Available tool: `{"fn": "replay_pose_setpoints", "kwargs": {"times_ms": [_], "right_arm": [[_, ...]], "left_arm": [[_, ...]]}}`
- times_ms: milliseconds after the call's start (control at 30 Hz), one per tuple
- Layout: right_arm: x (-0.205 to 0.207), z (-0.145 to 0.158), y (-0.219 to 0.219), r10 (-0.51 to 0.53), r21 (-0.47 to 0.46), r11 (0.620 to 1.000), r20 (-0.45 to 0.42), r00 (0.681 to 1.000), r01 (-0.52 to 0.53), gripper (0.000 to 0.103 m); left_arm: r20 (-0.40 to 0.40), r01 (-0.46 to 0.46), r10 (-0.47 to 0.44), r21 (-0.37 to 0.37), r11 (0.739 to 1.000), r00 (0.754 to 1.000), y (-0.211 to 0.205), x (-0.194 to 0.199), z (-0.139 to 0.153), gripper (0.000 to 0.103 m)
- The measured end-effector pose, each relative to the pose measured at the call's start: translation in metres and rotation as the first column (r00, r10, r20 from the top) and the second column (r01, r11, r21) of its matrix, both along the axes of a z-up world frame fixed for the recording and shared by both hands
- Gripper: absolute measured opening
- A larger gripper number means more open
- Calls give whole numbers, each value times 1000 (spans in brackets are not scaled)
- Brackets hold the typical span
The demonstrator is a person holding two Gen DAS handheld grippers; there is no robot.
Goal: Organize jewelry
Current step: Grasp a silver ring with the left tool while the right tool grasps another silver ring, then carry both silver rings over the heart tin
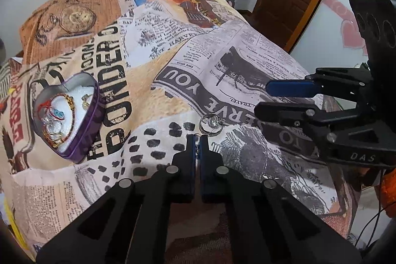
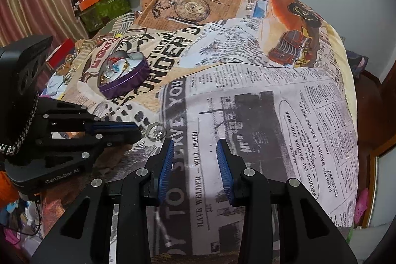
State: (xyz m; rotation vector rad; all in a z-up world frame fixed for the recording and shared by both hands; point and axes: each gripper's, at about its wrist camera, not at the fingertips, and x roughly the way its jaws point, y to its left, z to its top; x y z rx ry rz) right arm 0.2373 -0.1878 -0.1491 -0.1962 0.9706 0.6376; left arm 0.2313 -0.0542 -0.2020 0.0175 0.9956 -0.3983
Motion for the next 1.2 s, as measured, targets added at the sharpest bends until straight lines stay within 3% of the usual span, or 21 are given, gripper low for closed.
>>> {"fn": "replay_pose_setpoints", "kwargs": {"times_ms": [567, 800, 867, 1200], "right_arm": [[-1, -12, 44, 106, -33, 994, -11, 994, -107, 32], [-1, -17, 58, 144, -56, 988, -11, 989, -145, 32], [-2, -17, 58, 144, -56, 988, -12, 990, -144, 20], [-2, 3, 61, 123, -31, 992, 26, 992, -123, 20]], "left_arm": [[149, -47, 60, -88, 995, 987, 31, 2, 63, 0], [163, -75, 92, -104, 992, 982, 44, -1, 67, 0], [164, -82, 99, -106, 991, 982, 47, -4, 67, 0], [186, -127, 146, -115, 985, 971, 67, -11, 76, 0]]}}
